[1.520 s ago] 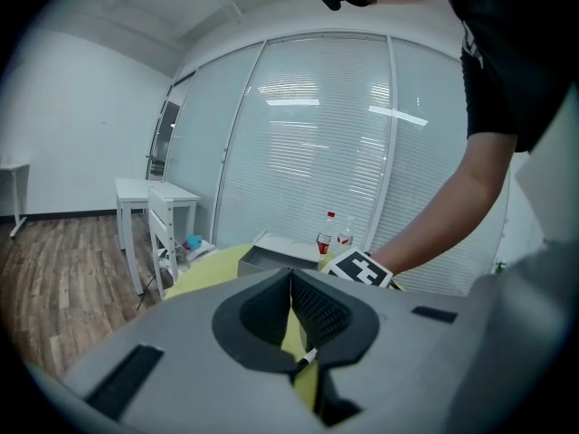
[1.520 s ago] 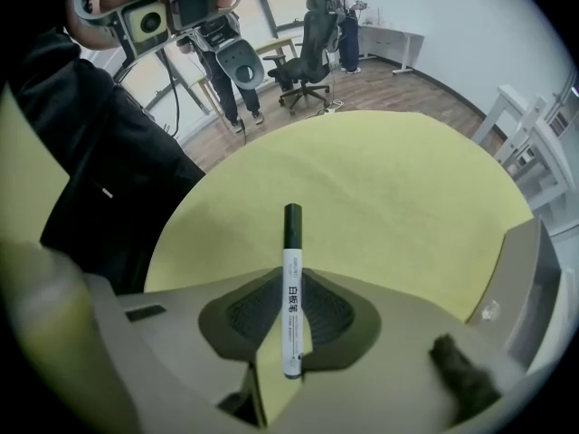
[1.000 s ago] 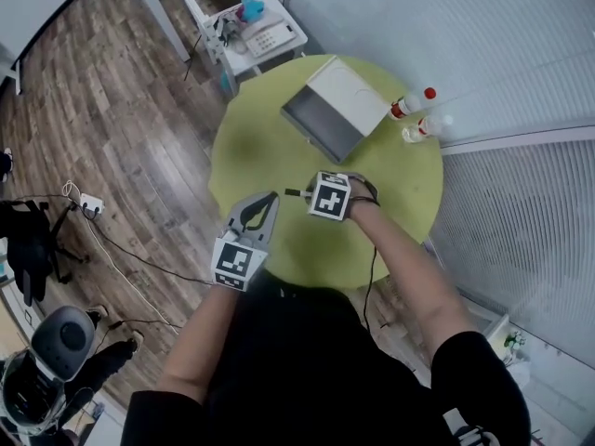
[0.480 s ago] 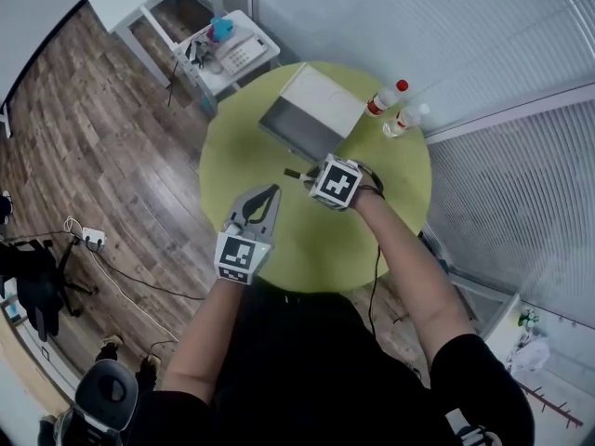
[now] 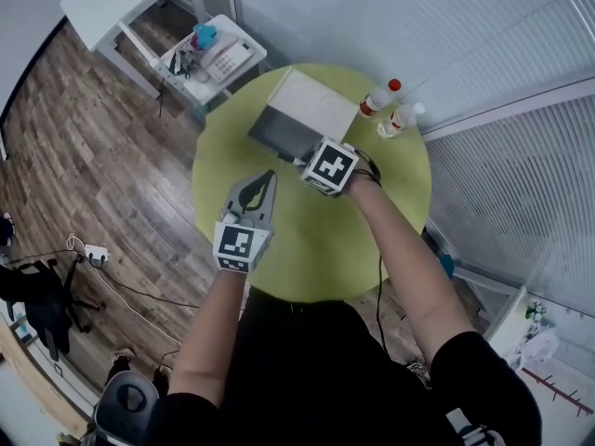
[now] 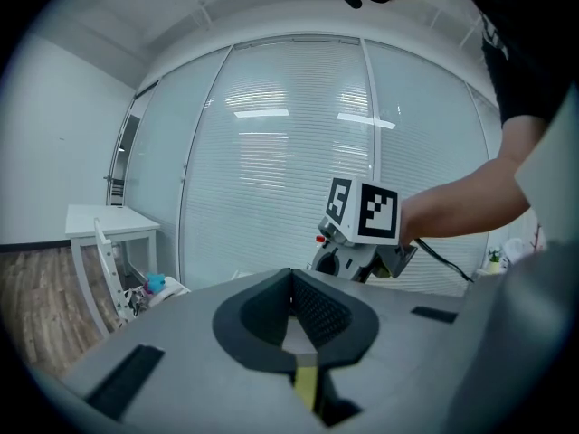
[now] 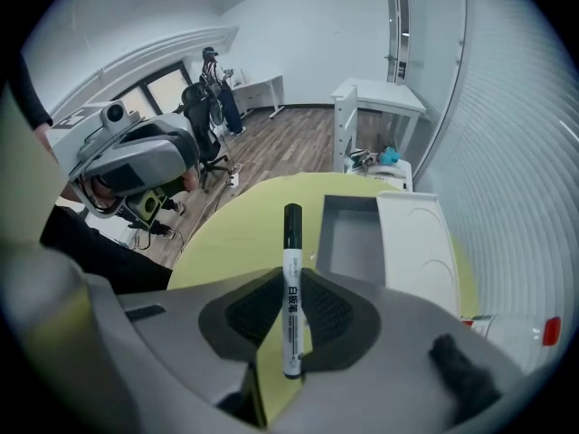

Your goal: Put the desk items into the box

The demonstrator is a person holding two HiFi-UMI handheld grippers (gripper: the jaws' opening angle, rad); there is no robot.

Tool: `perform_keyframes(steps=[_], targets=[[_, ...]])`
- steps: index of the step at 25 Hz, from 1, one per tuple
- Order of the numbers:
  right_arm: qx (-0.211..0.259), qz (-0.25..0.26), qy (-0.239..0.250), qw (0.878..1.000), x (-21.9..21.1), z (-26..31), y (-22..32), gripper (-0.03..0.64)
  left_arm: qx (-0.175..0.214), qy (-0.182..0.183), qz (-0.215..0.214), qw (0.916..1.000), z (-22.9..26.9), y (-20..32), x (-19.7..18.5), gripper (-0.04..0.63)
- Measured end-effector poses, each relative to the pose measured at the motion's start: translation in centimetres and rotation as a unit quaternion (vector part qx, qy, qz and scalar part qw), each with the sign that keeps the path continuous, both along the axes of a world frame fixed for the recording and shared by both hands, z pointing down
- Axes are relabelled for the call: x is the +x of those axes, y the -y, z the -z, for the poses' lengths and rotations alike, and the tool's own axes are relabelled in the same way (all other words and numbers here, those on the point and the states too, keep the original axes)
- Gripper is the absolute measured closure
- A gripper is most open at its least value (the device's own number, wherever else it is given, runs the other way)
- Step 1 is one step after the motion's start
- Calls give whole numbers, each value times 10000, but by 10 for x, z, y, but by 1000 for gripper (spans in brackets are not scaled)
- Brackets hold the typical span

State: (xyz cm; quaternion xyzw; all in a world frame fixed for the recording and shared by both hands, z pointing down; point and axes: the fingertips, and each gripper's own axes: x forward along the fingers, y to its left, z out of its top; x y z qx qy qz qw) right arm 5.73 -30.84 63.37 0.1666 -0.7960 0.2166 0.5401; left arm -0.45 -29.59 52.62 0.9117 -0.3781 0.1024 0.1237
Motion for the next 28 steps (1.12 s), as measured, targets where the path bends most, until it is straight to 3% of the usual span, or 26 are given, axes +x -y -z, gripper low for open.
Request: perform_keyframes(steps=[16,28], targets=[[57,-685,78,9976,-2,-56,75,546,-250,85,355,9990,-67,77,8,583],[-112,-1331,238,9908,-19,-114,108,546,-481,62,615,9969,-113,106,-4,581]])
